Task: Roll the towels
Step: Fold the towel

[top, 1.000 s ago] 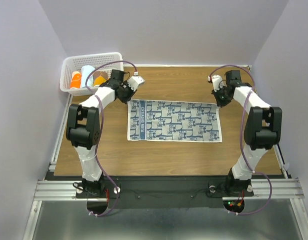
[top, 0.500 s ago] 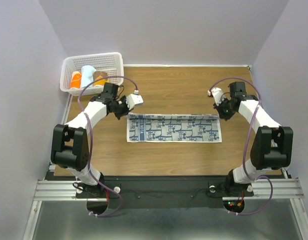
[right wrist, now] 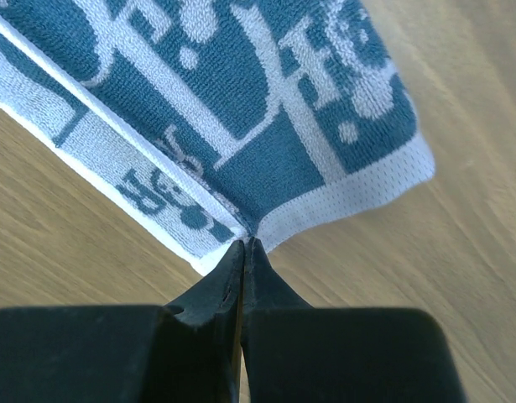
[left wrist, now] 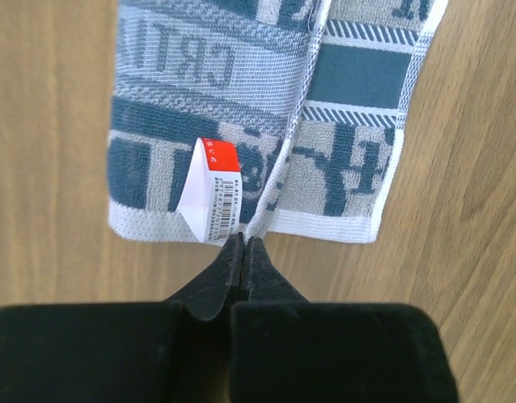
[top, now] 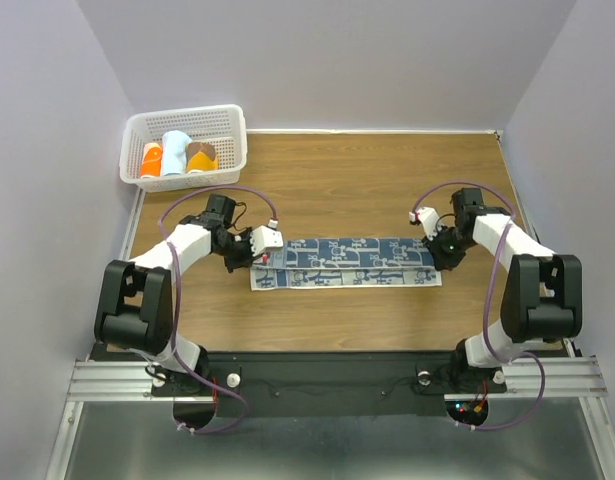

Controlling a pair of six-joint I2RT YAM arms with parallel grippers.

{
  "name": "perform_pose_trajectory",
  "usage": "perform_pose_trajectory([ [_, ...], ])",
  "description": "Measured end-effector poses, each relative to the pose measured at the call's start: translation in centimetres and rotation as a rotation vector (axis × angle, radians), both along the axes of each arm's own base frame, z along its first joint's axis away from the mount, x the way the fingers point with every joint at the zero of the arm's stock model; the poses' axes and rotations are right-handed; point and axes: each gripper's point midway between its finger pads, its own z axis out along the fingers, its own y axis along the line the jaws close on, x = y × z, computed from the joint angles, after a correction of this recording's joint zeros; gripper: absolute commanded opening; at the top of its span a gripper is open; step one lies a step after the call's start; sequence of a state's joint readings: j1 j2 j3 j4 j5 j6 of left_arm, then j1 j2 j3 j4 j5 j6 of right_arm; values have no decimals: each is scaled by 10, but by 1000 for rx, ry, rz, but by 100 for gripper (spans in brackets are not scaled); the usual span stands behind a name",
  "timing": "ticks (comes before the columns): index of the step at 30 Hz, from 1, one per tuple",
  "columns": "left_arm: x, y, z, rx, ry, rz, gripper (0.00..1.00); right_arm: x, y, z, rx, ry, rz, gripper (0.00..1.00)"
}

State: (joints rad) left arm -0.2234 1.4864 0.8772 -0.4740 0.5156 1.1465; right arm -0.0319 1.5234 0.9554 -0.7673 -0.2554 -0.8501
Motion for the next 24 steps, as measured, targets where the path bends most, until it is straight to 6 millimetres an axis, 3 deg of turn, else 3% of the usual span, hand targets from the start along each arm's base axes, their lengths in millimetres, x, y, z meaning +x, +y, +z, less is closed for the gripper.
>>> perform_pose_trajectory([
  [7,-5,-1,-16,12,40,8,0,-7,4,-19,21,80,2,1],
  [11,-5,0,-16,13,43,23,0,-6,5,-18,32,90,-3,1],
  [15,-4,-1,-9,15,51,24,0,3,6,-6,37,73,-11,1],
  [19,0,-2,11,9,27,14,0,11,6,17,36,16,-11,1],
  [24,-7,-1,35,2,-5,-12,0,7,5,36,30,-22,-3,1],
])
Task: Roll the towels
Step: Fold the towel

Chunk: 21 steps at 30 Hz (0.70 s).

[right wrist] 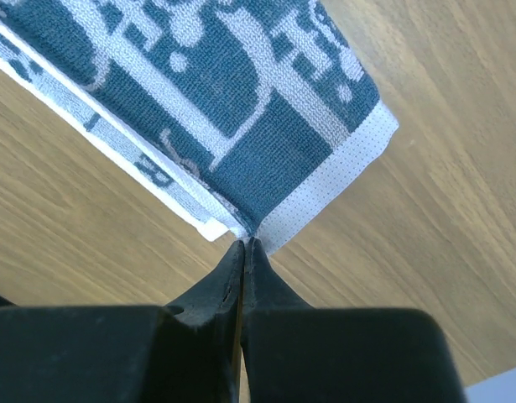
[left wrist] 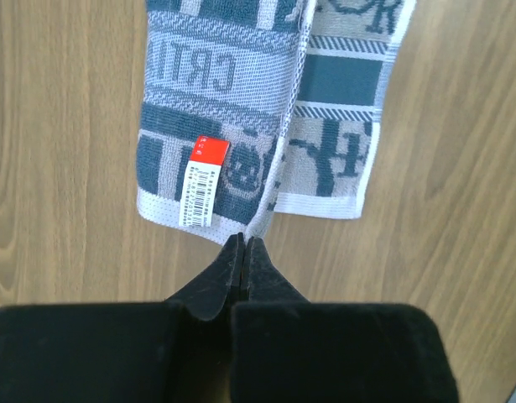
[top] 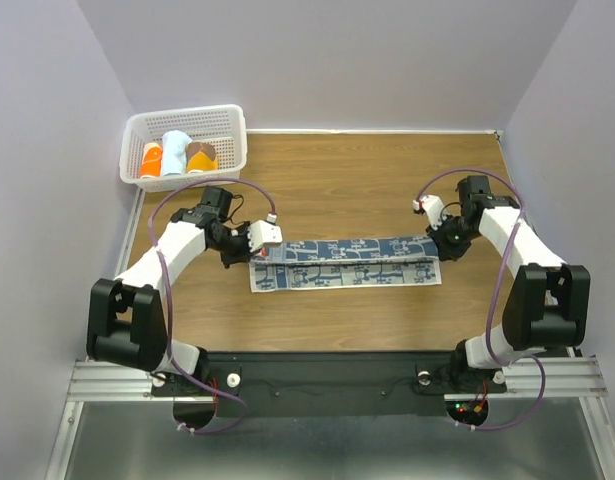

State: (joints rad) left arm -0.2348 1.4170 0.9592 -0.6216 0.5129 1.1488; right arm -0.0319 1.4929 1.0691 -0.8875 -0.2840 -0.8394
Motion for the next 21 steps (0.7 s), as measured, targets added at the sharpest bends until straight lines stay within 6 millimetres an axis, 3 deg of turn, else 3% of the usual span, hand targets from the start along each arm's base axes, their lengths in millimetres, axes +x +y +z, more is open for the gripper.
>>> perform_pose_trajectory([
  [7,-26,-1,-10,19,71,-58,0,-16,0,-19,0,73,18,1],
  [11,-46,-6,-30,32,153,-79,0,-30,0,-39,-1,149,20,1],
  [12,-58,-9,-47,44,215,-80,0,-34,0,-49,-1,187,18,1],
  [14,-67,-11,-59,53,262,-70,0,-34,0,-53,0,197,15,1],
  [21,-65,-15,-62,51,298,25,0,-35,0,-57,2,214,6,1],
])
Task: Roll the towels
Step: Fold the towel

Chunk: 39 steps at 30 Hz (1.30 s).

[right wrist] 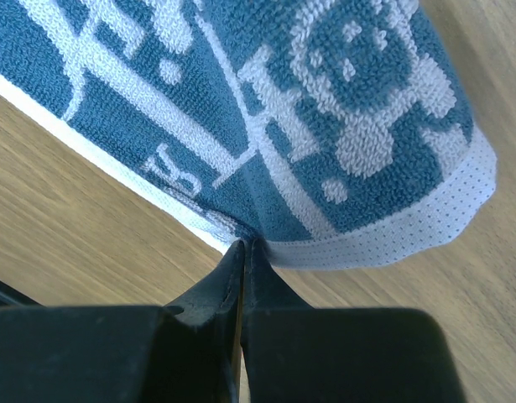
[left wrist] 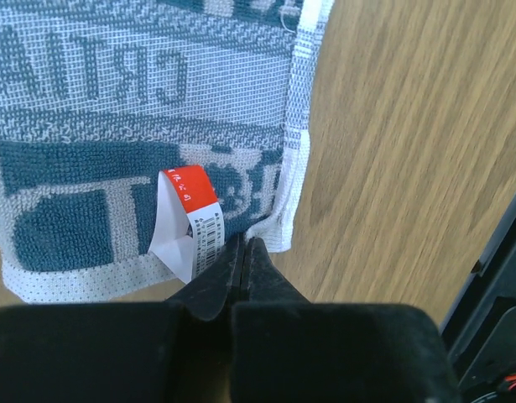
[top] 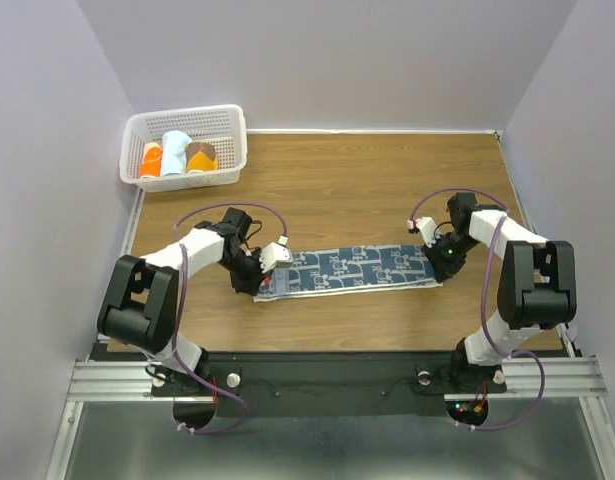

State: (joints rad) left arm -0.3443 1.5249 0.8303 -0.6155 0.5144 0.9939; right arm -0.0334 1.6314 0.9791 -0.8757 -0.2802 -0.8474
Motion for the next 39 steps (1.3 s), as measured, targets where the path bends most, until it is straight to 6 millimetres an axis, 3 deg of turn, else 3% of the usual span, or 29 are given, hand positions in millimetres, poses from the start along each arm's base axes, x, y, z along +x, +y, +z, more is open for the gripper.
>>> perform_pose_trajectory([
  [6,9,0,0,18,51,67,0,0,0,0,1,2,-11,1],
  [11,38,-2,6,25,15,77,0,0,0,0,1,3,-14,1],
  [15,55,-8,24,4,-38,52,0,0,1,0,1,3,-17,1],
  [22,43,-21,52,-42,-70,-3,0,0,1,0,1,5,-25,1],
  [26,32,-27,39,-41,-48,-23,0,0,0,0,-1,5,-31,1],
  [30,15,-21,3,1,31,-6,0,0,0,0,-1,5,-31,1],
  [39,17,-18,-2,-41,38,64,0,1,-4,-2,-28,0,-31,1],
])
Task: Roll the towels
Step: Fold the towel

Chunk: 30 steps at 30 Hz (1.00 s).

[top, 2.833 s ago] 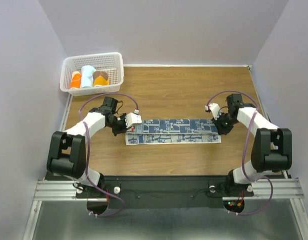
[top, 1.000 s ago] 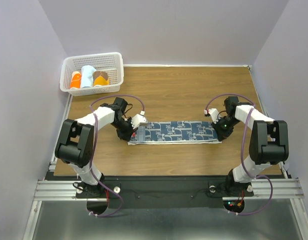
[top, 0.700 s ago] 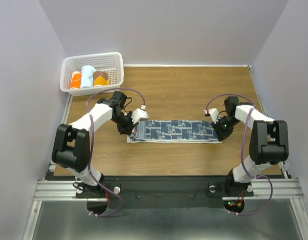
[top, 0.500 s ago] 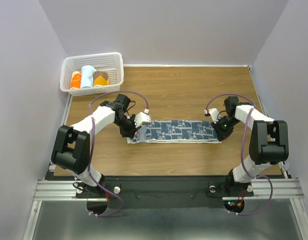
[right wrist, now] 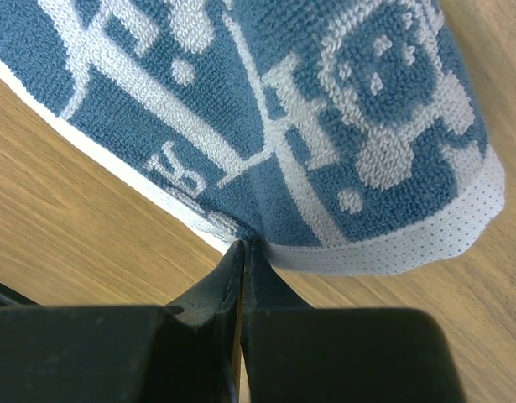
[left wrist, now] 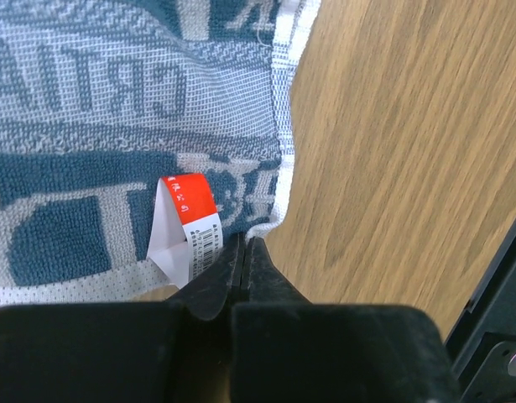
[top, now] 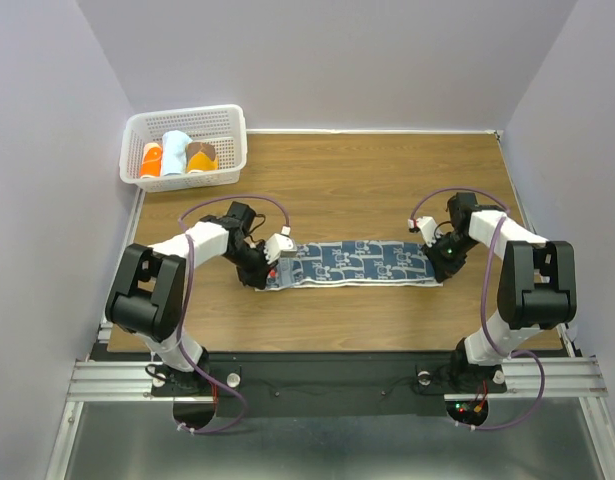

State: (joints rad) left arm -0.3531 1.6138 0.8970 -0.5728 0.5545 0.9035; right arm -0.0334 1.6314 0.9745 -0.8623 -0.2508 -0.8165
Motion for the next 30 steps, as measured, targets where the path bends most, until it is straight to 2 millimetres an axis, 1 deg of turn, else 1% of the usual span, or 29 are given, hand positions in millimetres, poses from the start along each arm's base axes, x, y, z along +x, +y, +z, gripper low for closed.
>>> perform_pose_trajectory([
  [2,2,3,0,-9,0,13,0,1,-2,-1,-14,-5,0,1],
  [7,15,24,0,-10,-21,69,0,2,-6,-1,-30,-9,10,0],
  [9,18,28,0,-13,-19,86,0,0,-5,0,-25,-13,26,1],
  [15,20,30,1,-11,-8,92,0,-5,-2,11,-6,-43,92,1],
  [20,20,30,0,-11,-5,92,0,-15,7,25,51,-30,124,0],
  [23,20,30,0,-11,-5,92,0,-15,12,32,77,-27,129,1],
  [27,20,29,1,-12,-4,92,0,-20,16,31,99,-5,130,1],
  [30,20,29,1,-13,-4,92,0,-28,19,25,116,23,129,1],
])
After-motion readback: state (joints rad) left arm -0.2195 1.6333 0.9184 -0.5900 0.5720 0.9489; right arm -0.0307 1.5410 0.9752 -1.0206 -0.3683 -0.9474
